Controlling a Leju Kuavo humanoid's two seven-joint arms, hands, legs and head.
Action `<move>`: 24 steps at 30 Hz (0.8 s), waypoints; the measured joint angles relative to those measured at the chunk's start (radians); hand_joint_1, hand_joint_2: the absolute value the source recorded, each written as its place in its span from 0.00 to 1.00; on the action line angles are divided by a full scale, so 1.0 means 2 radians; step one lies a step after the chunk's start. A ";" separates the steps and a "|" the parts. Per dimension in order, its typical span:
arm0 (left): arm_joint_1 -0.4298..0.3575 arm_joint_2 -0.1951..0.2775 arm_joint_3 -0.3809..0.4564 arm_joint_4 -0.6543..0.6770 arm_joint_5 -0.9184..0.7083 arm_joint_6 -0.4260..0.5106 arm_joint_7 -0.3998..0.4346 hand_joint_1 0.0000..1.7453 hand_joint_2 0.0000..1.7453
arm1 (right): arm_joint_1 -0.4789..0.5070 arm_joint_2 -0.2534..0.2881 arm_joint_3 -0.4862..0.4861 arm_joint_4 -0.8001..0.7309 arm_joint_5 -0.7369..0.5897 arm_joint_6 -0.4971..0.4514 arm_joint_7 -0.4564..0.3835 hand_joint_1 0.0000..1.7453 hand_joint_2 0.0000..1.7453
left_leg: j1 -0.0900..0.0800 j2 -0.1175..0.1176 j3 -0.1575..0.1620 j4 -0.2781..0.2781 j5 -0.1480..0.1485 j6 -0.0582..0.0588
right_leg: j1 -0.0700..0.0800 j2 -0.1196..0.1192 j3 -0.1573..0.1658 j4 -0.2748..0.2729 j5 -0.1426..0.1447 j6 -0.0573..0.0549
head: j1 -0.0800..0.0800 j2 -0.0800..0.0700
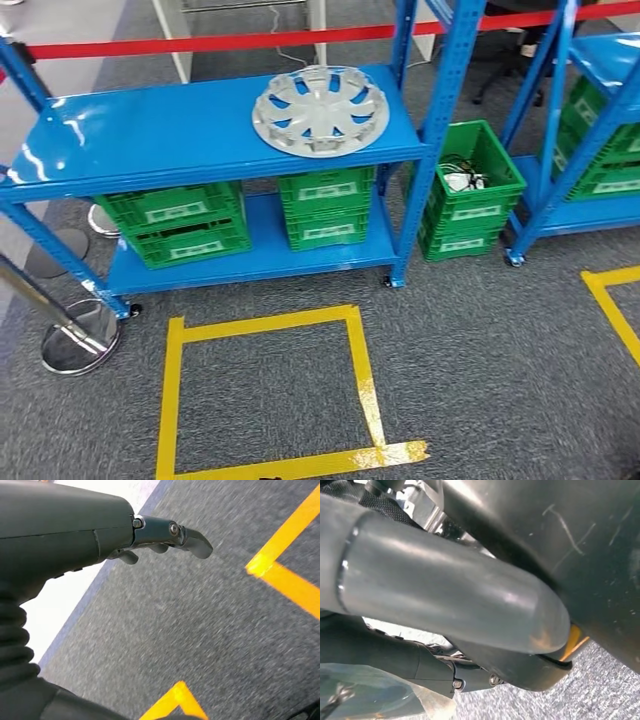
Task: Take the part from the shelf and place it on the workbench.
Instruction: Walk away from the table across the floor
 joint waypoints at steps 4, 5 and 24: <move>-0.001 0.000 0.000 0.000 0.000 -0.002 0.000 0.00 0.00 | 0.001 0.000 0.000 0.000 0.001 0.000 0.001 0.00 0.00 | -0.006 0.036 0.055 -0.108 0.040 0.009 | 0.005 -0.021 0.006 0.000 -0.010 0.006 | -0.001 0.000; -0.002 -0.001 0.000 0.000 0.000 -0.002 0.000 0.00 0.00 | 0.001 0.000 0.000 0.000 0.001 -0.001 0.001 0.00 0.00 | -0.008 0.040 0.058 -0.114 0.037 0.013 | 0.006 -0.027 0.006 -0.001 -0.011 0.008 | 0.000 0.000; 0.002 -0.006 0.008 0.000 0.011 -0.005 -0.003 0.00 0.00 | 0.001 0.004 0.000 -0.001 -0.005 -0.023 -0.021 0.00 0.00 | -0.006 -0.045 0.058 -0.123 0.044 0.029 | 0.002 0.052 -0.012 0.001 0.006 0.015 | 0.006 0.000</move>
